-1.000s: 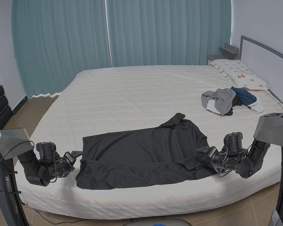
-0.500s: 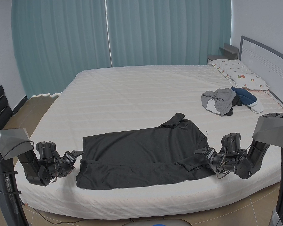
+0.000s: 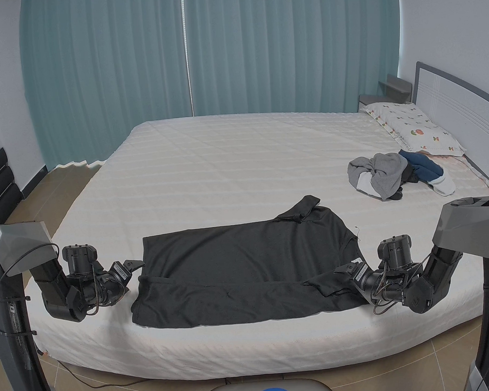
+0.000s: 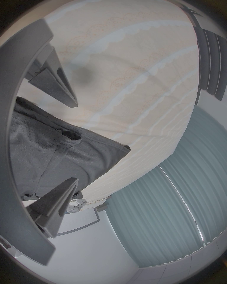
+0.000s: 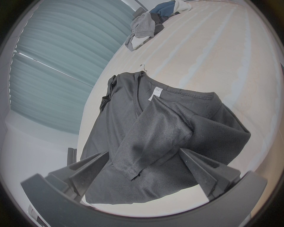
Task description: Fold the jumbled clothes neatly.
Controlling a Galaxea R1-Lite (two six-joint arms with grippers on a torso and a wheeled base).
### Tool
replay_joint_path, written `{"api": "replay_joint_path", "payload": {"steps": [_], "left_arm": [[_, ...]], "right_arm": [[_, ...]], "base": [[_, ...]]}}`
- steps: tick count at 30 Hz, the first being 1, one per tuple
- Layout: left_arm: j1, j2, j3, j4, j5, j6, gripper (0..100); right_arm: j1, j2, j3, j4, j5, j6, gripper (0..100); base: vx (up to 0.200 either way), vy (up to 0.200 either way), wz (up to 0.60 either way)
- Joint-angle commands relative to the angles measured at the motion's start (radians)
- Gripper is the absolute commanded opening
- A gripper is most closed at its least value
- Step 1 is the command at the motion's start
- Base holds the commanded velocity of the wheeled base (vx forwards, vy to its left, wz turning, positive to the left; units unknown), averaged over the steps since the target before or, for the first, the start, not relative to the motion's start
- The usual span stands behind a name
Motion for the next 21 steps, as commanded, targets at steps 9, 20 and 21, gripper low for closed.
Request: {"api": "replay_joint_path", "payload": {"steps": [9, 20, 21], "left_arm": [[0.001, 0.001, -0.001, 0.0, 0.002, 0.0, 100], [0.001, 0.001, -0.001, 0.0, 0.002, 0.0, 100], [0.001, 0.001, -0.001, 0.0, 0.002, 0.0, 100]], "right_arm": [[0.009, 0.026, 0.003, 0.0, -0.021, 0.0, 100], [0.022, 0.043, -0.013, -0.006, -0.07, 0.002, 0], [0.021, 0.042, -0.013, -0.006, -0.07, 0.0, 0]], "base": [[0.0, 0.0, 0.0], [0.0, 0.0, 0.0], [0.0, 0.0, 0.0]]}}
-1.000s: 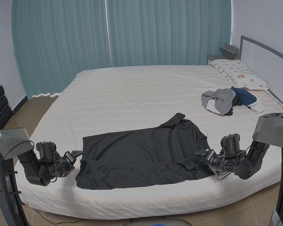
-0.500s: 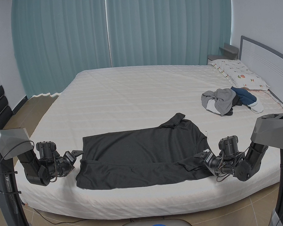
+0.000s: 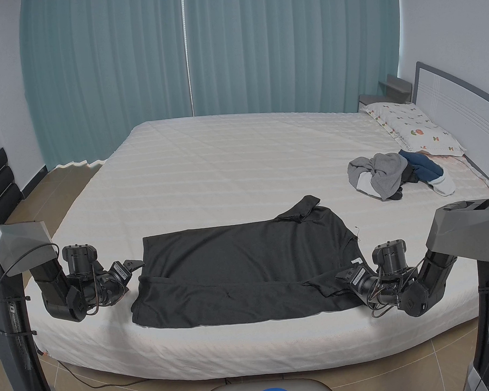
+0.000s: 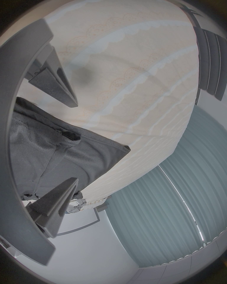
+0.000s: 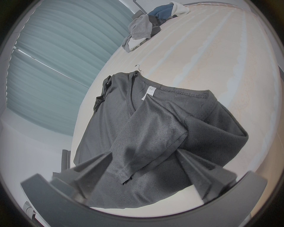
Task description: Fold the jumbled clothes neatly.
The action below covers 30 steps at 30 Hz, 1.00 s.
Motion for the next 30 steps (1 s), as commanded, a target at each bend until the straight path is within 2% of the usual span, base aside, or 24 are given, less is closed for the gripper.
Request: {"api": "replay_joint_path", "payload": {"steps": [1, 14, 30], "left_arm": [[0.001, 0.001, 0.0, 0.0, 0.0, 0.0, 100], [0.001, 0.001, -0.002, 0.0, 0.0, 0.0, 100], [0.001, 0.001, -0.002, 0.0, 0.0, 0.0, 100]], "right_arm": [[0.001, 0.002, -0.005, -0.001, 0.002, 0.002, 0], [-0.005, -0.074, 0.032, -0.001, 0.004, 0.028, 0], [0.05, -0.183, 0.164, 0.003, -0.001, 0.005, 0]], "base": [[0.0, 0.0, 0.0], [0.0, 0.0, 0.0], [0.0, 0.0, 0.0]]}}
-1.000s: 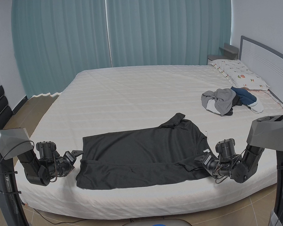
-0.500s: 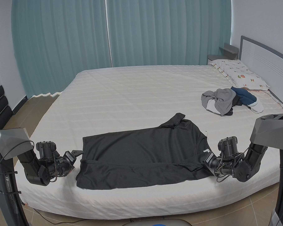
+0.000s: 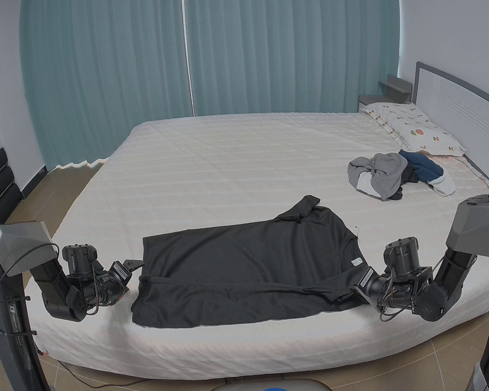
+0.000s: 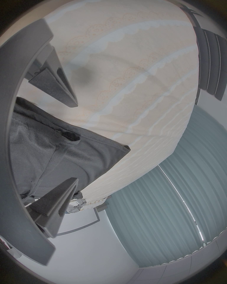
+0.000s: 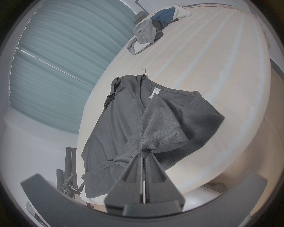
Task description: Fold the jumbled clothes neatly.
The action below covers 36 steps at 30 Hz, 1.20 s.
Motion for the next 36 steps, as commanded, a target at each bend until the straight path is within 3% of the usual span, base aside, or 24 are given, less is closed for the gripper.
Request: {"api": "replay_joint_path", "payload": {"steps": [1, 6, 7, 14, 23, 30, 36], "left_arm": [[0.0, 0.001, 0.0, 0.0, -0.001, 0.0, 100], [0.0, 0.003, 0.0, 0.0, 0.001, 0.0, 100], [0.0, 0.001, 0.0, 0.0, 0.001, 0.0, 100], [0.0, 0.003, -0.003, 0.0, -0.001, 0.0, 100], [0.0, 0.003, -0.003, 0.0, -0.001, 0.0, 100], [0.0, 0.003, -0.003, 0.0, -0.001, 0.0, 100], [0.0, 0.003, -0.003, 0.0, -0.001, -0.002, 100]], "right_arm": [[0.016, -0.02, 0.029, -0.001, -0.001, -0.023, 0], [0.021, -0.017, 0.054, -0.001, -0.001, -0.051, 0], [0.027, -0.021, 0.063, -0.001, -0.002, -0.058, 100], [0.042, -0.056, 0.092, -0.001, -0.002, -0.116, 100], [-0.013, -0.136, 0.088, 0.002, -0.001, -0.124, 100], [-0.05, -0.079, 0.04, -0.007, 0.051, -0.116, 100], [-0.056, 0.023, -0.026, -0.015, 0.056, -0.112, 100]], "base": [[0.0, 0.0, 0.0], [0.0, 0.0, 0.0], [0.0, 0.0, 0.0], [0.0, 0.0, 0.0], [0.0, 0.0, 0.0], [0.0, 0.0, 0.0], [0.0, 0.0, 0.0]]}}
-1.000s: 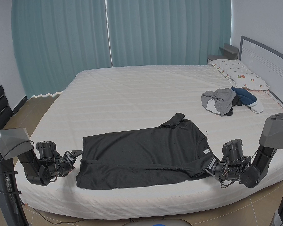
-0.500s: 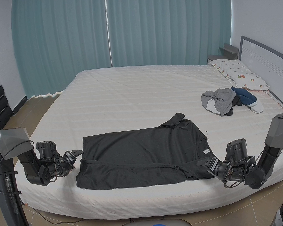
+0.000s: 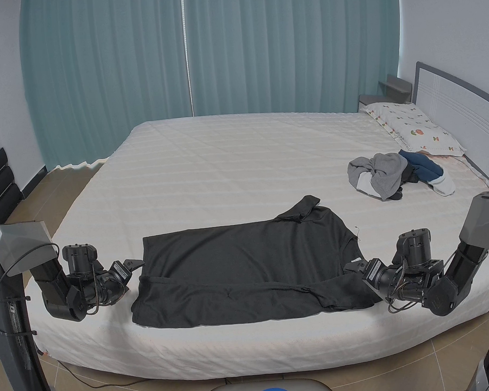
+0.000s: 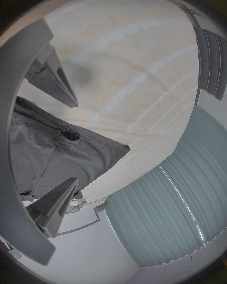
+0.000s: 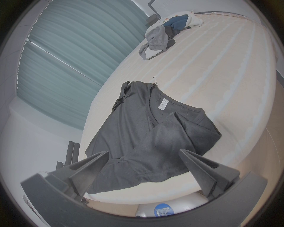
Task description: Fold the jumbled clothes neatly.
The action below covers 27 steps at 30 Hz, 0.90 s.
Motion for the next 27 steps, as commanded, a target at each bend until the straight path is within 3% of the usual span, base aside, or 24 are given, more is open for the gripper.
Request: {"api": "replay_joint_path", "payload": {"steps": [1, 5, 11, 21, 27], "left_arm": [[0.0, 0.001, 0.0, -0.001, 0.0, -0.002, 100], [0.0, 0.001, 0.0, -0.001, 0.0, -0.002, 100], [0.0, 0.0, -0.003, -0.001, -0.002, -0.005, 100], [0.002, -0.003, -0.002, -0.001, -0.002, -0.005, 100], [0.0, -0.012, 0.008, -0.001, -0.002, -0.011, 100]], "right_arm": [[-0.006, 0.09, -0.05, -0.002, 0.003, 0.004, 100], [-0.042, 0.153, -0.085, 0.007, 0.004, -0.001, 100], [-0.104, 0.195, -0.105, 0.01, 0.058, -0.007, 100], [-0.14, 0.115, -0.089, 0.006, 0.064, -0.005, 100], [-0.21, 0.057, -0.082, 0.004, 0.136, -0.001, 100]], "base": [[0.0, 0.0, 0.0], [0.0, 0.0, 0.0], [0.0, 0.0, 0.0], [0.0, 0.0, 0.0], [0.0, 0.0, 0.0]]}}
